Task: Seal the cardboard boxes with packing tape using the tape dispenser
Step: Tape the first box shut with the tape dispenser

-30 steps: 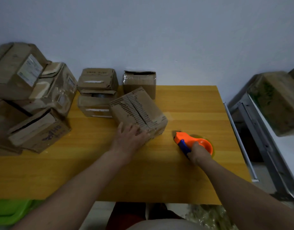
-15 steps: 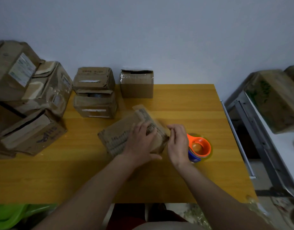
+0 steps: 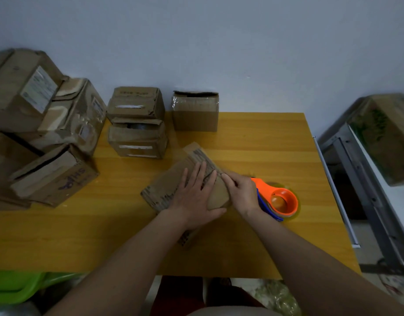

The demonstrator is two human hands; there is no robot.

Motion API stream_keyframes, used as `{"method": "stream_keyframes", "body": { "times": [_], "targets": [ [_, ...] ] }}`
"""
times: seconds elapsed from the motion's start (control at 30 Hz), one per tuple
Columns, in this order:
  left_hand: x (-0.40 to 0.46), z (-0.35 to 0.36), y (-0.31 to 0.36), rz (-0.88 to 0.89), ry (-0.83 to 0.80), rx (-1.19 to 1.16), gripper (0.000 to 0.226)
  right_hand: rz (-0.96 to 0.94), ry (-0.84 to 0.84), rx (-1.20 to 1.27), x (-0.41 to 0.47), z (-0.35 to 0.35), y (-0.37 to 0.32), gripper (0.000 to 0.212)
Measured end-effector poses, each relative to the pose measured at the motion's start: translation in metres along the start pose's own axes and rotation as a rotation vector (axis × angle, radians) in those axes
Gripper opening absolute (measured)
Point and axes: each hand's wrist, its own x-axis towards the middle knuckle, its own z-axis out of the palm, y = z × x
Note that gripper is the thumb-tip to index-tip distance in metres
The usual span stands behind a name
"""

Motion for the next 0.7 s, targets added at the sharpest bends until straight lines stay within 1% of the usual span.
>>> {"method": "stream_keyframes", "body": {
  "times": [0.07,0.1,0.17,0.27,0.33,0.47,0.53,0.6,0.63,0.7],
  "targets": [
    [0.001,-0.001,-0.002,0.016,-0.01,0.01,0.102,0.151,-0.011,0.317,-0.002,0.0,0.003,0.019],
    [0.001,-0.002,-0.003,0.023,-0.016,0.018,0.101,0.237,-0.004,0.422,-0.004,0.002,0.004,0.021],
    [0.003,-0.006,-0.005,0.037,-0.038,0.037,0.099,0.369,-0.011,0.475,-0.007,0.006,0.006,0.029],
    [0.005,-0.012,-0.008,0.065,-0.094,0.047,0.098,0.439,-0.024,0.478,-0.004,0.009,0.004,0.029],
    [0.006,-0.017,-0.011,0.088,-0.123,0.05,0.099,0.416,-0.039,0.423,-0.004,0.006,0.005,0.029],
    [0.005,-0.026,-0.015,0.104,-0.145,0.054,0.099,0.276,-0.097,0.354,-0.022,0.009,0.014,0.039],
    [0.005,-0.029,-0.014,0.095,-0.163,0.047,0.099,0.229,-0.075,0.266,-0.029,0.016,0.022,0.045],
    [0.005,-0.029,-0.014,0.094,-0.173,0.048,0.099,0.144,-0.052,0.179,-0.031,0.016,0.027,0.046],
    [0.005,-0.03,-0.016,0.095,-0.177,0.053,0.099,0.094,-0.082,0.153,-0.032,0.014,0.028,0.047],
    [0.005,-0.03,-0.022,0.104,-0.194,0.07,0.099,0.02,-0.202,0.098,-0.033,0.008,0.03,0.049]
  ]
}}
